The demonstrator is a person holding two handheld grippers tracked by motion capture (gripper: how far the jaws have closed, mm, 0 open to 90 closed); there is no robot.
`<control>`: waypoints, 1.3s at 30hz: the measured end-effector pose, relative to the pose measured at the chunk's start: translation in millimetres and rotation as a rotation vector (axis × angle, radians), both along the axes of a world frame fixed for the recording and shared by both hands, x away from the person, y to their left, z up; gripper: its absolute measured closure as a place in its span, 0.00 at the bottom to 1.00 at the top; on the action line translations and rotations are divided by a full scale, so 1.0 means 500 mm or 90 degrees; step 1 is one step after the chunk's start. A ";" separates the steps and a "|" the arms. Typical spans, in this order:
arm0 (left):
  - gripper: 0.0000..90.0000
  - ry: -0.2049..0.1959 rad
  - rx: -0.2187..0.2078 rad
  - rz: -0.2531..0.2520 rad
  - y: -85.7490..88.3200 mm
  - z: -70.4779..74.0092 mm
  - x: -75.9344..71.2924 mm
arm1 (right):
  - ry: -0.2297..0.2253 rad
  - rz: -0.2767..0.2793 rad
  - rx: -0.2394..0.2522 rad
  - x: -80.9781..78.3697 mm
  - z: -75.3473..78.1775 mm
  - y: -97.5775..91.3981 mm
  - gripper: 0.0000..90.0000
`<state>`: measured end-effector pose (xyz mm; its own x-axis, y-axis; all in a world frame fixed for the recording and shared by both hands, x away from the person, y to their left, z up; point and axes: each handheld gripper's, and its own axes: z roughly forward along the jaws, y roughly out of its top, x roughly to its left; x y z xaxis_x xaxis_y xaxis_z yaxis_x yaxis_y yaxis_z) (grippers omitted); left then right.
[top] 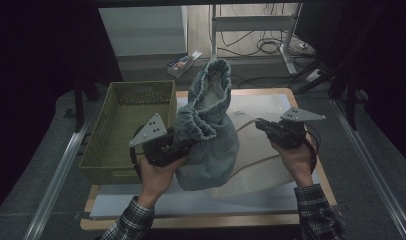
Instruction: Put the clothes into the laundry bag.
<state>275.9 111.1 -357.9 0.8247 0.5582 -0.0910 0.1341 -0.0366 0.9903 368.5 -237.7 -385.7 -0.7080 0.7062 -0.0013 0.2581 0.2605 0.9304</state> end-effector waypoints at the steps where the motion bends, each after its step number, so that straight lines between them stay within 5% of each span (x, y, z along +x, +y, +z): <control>1: 0.78 0.001 0.000 -0.005 -0.005 -0.005 -0.001 | 0.000 0.000 0.001 0.000 0.000 0.000 0.94; 22: 0.78 0.032 0.033 -0.078 -0.068 -0.068 -0.038 | 0.008 -0.007 0.001 0.006 -0.005 -0.003 0.94; 39: 0.78 0.073 0.078 -0.127 -0.096 -0.148 -0.030 | 0.012 -0.009 0.004 0.005 -0.005 0.004 0.95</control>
